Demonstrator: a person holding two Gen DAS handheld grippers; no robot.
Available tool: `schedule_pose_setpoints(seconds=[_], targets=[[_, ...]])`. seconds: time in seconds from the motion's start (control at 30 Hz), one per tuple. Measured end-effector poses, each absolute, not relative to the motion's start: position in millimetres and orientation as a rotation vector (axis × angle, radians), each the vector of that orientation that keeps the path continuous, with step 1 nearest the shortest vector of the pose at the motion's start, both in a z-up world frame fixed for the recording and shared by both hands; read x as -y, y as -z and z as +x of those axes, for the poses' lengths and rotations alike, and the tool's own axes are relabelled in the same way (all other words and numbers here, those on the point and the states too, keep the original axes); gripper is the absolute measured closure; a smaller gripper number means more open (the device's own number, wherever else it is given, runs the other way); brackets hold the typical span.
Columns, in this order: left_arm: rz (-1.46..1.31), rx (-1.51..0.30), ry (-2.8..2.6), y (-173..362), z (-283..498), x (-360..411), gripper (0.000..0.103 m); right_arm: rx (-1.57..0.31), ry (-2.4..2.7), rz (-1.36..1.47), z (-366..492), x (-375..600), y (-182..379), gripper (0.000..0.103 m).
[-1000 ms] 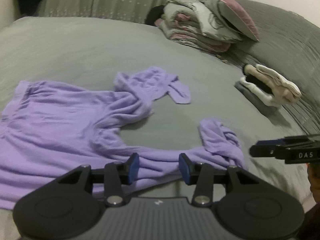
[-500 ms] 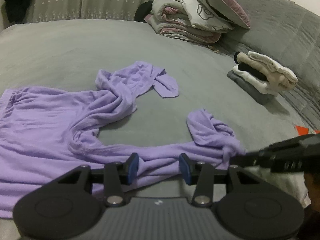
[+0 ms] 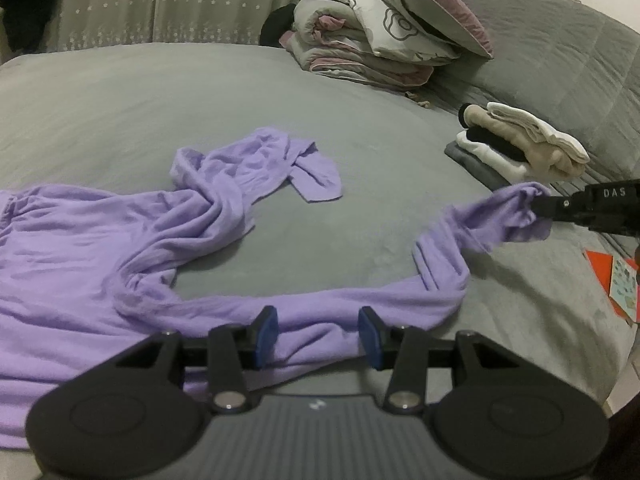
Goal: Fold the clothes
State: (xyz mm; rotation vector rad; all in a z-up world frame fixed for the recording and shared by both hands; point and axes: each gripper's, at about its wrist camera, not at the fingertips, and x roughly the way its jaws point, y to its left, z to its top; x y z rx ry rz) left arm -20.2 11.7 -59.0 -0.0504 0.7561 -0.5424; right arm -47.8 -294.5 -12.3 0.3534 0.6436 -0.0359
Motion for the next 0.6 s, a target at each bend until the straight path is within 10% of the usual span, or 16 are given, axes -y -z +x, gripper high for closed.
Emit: schedule_pose_setpoints(seconds=[0.6], targets=[[-0.021,-0.743,0.503,55,-10,-15,0.057,-0.726,0.306,0.295,-37,358,38,0.092]])
